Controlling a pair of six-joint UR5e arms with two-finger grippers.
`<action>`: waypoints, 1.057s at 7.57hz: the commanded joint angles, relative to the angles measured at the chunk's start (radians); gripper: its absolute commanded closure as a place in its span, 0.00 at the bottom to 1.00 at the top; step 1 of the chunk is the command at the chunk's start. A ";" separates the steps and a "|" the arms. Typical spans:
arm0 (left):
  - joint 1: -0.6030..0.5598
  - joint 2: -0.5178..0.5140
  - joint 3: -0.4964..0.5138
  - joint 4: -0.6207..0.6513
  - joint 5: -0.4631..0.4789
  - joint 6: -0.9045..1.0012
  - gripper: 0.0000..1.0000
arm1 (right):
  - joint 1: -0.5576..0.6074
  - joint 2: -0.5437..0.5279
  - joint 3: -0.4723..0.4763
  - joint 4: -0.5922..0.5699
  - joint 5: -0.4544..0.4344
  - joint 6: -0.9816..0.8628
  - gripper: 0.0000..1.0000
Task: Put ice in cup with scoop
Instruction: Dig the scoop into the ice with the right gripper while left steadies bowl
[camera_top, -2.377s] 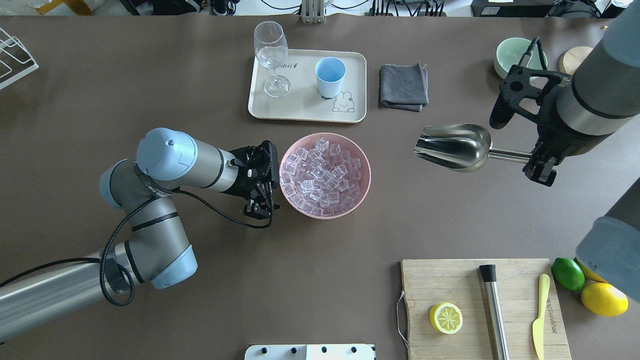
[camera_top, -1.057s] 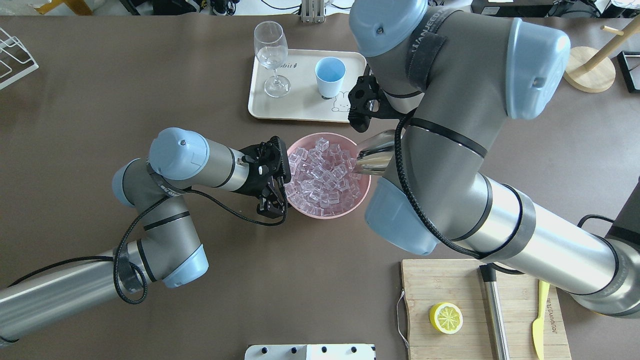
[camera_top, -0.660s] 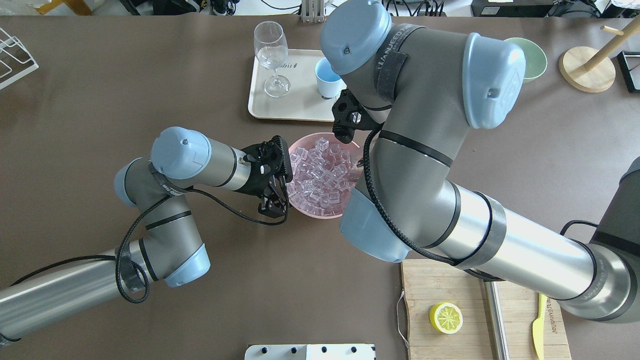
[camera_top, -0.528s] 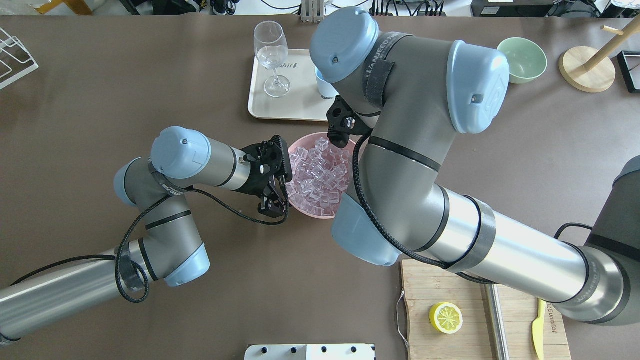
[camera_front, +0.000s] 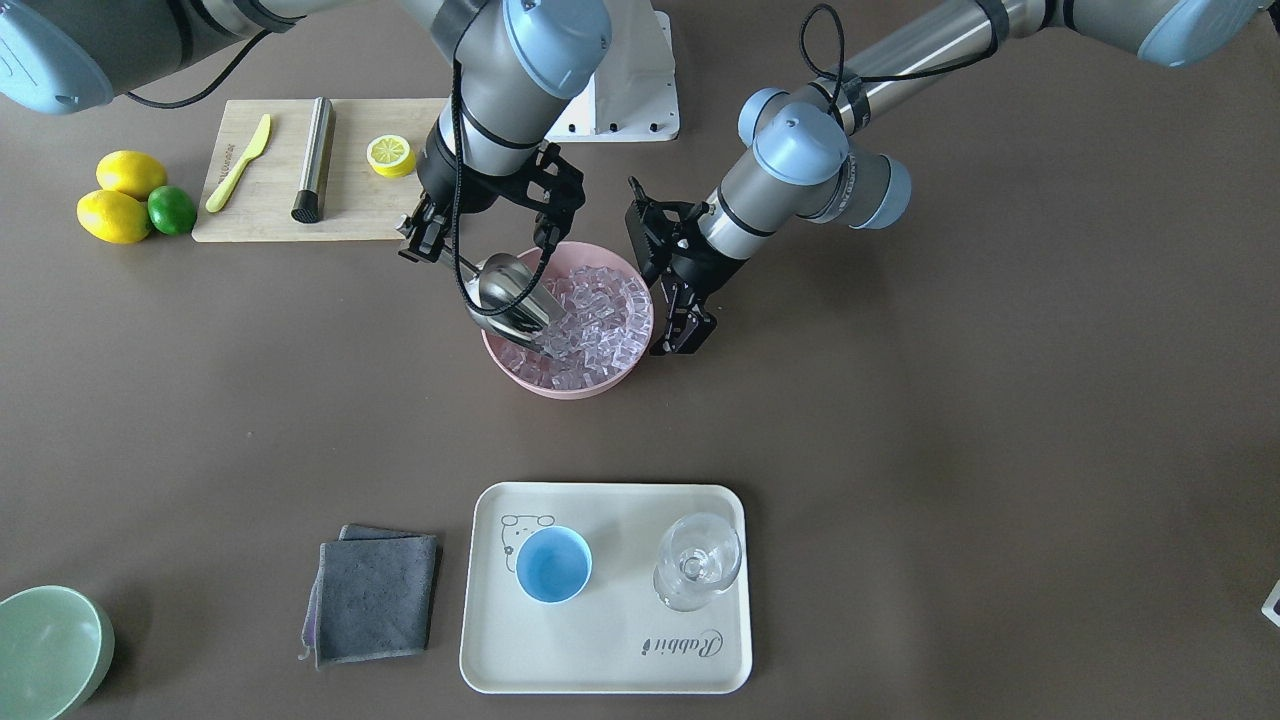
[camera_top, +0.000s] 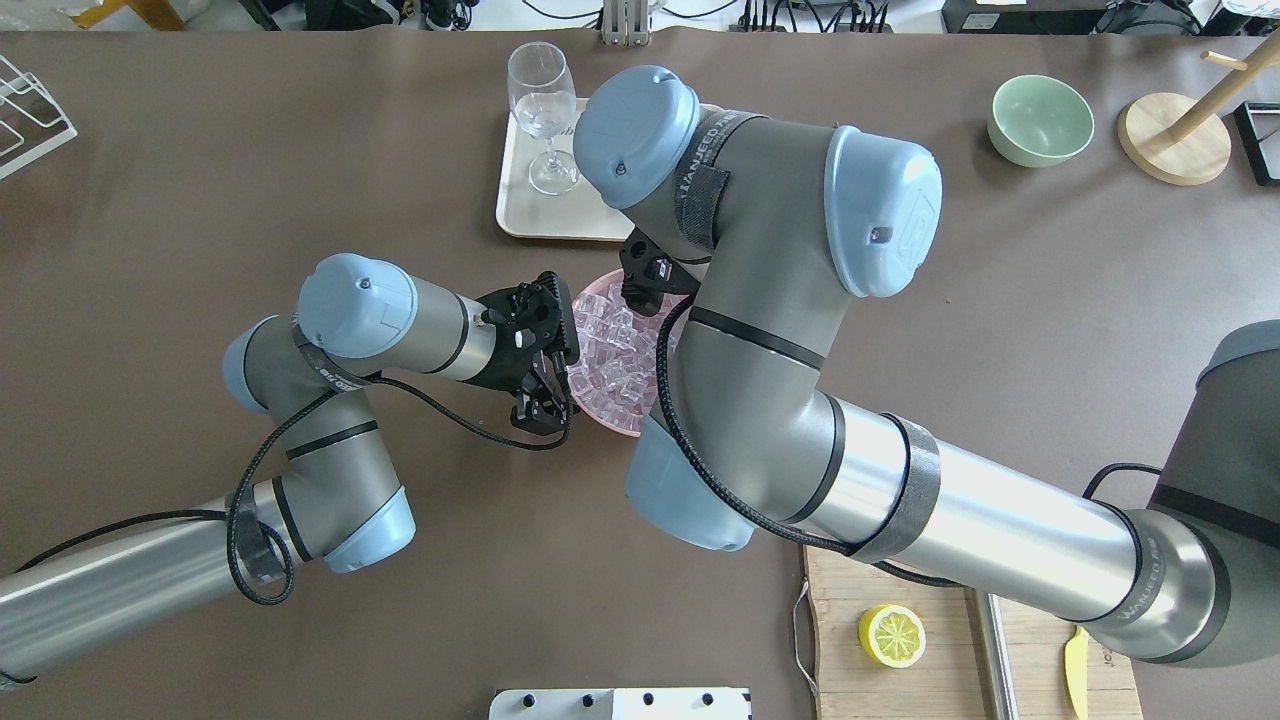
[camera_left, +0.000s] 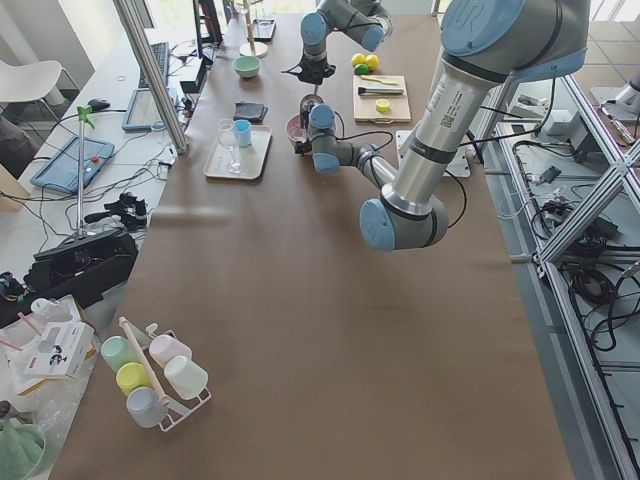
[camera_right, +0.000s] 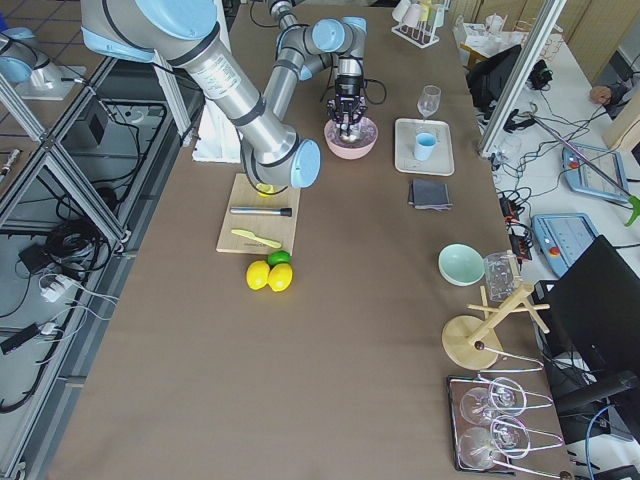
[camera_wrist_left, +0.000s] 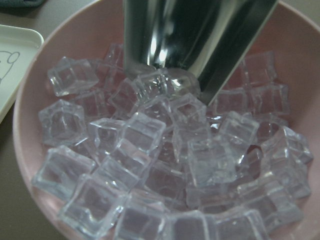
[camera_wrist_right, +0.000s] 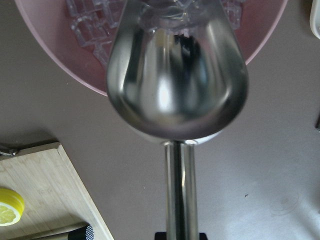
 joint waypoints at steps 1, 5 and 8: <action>0.000 0.002 0.002 0.000 0.000 0.000 0.01 | -0.015 -0.006 -0.008 0.053 -0.003 0.017 1.00; 0.001 0.000 0.002 0.000 0.002 0.000 0.01 | -0.021 -0.094 0.006 0.264 -0.002 0.052 1.00; 0.001 0.000 0.002 0.000 0.002 0.000 0.01 | -0.021 -0.222 0.073 0.430 0.009 0.093 1.00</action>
